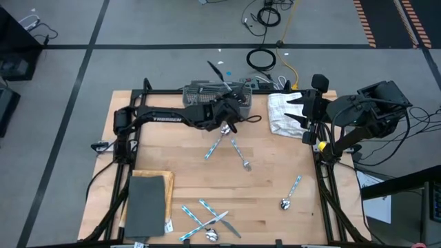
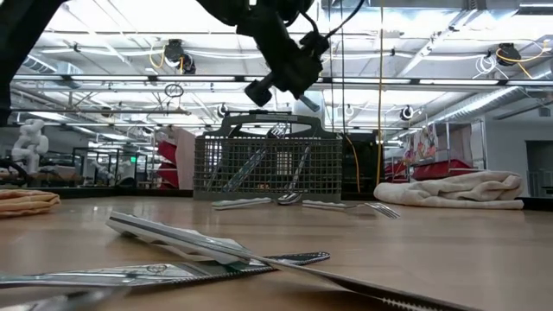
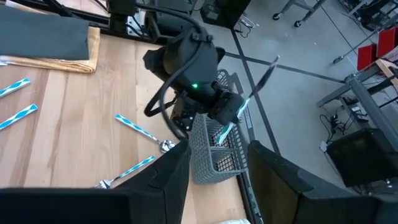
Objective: Sort silverware
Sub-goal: Put the blue knife into the silverware basket
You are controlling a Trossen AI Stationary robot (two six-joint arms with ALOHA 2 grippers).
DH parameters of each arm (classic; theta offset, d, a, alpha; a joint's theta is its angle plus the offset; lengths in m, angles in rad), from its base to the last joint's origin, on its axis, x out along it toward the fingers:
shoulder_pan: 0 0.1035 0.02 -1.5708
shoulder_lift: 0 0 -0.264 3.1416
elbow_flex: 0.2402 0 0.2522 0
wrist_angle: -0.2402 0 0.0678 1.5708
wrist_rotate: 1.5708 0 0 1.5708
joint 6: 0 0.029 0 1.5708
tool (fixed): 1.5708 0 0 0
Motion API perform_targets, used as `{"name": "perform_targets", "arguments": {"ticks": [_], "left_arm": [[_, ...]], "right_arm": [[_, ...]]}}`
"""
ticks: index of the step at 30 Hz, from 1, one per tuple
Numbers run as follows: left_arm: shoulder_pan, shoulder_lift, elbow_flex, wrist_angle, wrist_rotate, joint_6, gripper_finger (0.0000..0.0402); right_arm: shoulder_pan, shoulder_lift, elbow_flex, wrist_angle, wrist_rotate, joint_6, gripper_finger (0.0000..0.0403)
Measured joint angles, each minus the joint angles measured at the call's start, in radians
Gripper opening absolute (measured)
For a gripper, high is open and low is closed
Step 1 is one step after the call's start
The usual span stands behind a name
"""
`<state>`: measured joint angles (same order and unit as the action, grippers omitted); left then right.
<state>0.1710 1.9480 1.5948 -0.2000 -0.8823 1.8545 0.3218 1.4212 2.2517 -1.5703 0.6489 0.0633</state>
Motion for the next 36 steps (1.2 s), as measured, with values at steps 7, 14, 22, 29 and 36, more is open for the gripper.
{"name": "perform_targets", "arguments": {"ticks": [7,14,22,29,36], "left_arm": [[0.063,0.0,0.0,0.028,0.06,0.101,0.0015],[0.098,0.0,0.0,0.117,0.054,0.222,0.0015],[0.068,0.0,0.0,0.109,0.047,0.386,0.0015],[0.055,-0.001,0.0,0.12,-0.001,0.426,0.0015],[0.055,-0.002,-0.036,0.068,-0.016,0.423,0.0015]], "right_arm": [[0.0,0.0,0.0,0.0,0.0,-0.011,0.0151],[0.0,0.0,0.0,0.0,0.0,-0.02,0.0151],[0.0,0.0,0.0,-0.001,0.004,-0.023,0.0151],[0.0,0.007,0.0,-0.001,0.0,0.004,0.0151],[0.0,0.02,0.0,-0.001,0.0,0.004,0.0151]]}}
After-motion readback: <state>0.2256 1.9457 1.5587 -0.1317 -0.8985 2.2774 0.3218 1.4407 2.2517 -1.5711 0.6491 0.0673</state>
